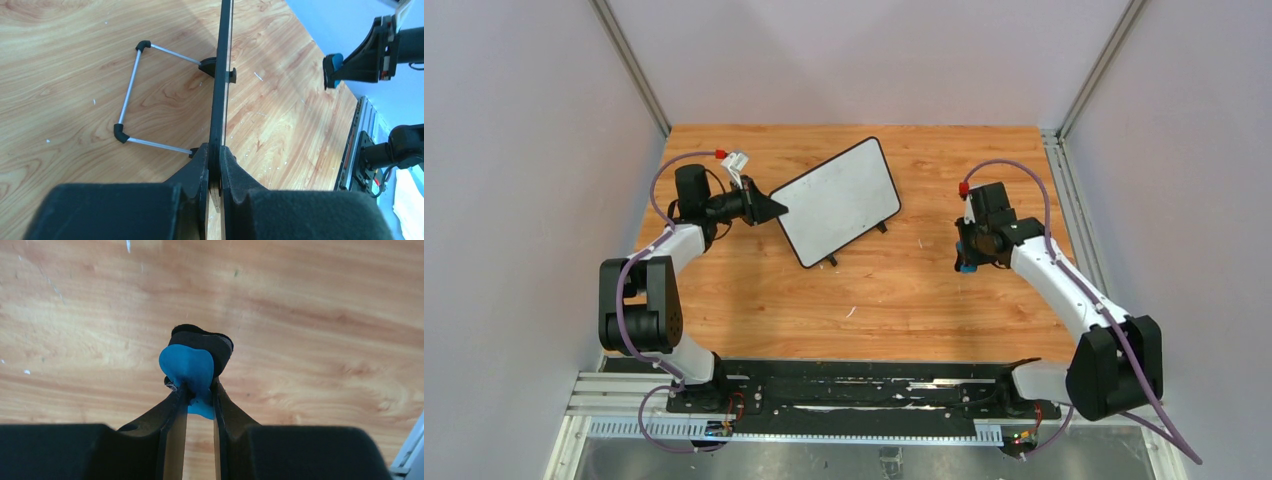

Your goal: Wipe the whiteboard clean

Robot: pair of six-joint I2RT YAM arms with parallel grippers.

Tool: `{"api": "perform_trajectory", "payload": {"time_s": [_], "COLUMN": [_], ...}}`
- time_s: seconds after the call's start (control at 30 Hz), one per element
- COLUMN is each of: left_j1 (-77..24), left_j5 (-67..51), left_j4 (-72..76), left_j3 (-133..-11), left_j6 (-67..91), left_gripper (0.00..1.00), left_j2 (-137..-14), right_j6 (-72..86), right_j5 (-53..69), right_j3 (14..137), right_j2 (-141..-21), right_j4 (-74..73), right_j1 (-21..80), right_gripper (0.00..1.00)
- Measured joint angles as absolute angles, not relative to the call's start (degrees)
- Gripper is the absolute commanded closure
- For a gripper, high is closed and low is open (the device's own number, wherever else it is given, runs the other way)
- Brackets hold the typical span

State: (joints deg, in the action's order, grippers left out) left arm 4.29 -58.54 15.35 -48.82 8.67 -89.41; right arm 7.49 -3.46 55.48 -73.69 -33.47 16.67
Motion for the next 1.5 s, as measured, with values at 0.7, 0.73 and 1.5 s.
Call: {"api": "perform_trajectory", "payload": {"time_s": [0.7,0.73,1.5], "left_j1": [4.29,4.29,4.29], "left_j5": [-57.28,-57.01,-55.75], "left_j4": [13.34,13.10,8.95], "left_j3": [-49.74,-49.74,-49.84], "left_j6": [6.20,5.65,2.31], "left_gripper": [0.76,0.74,0.33], "left_j2": [-89.93,-90.00,-90.39], "right_j6": [10.76,10.76,10.83], "right_j5": [5.37,5.43,5.91], "right_j3": [48.84,48.84,48.56], "right_j2": [-80.47,-80.47,-80.97], "right_j4": [-33.89,-33.82,-32.88], "right_j1": [16.34,16.32,16.32], "right_gripper": [0.91,0.91,0.56]}}
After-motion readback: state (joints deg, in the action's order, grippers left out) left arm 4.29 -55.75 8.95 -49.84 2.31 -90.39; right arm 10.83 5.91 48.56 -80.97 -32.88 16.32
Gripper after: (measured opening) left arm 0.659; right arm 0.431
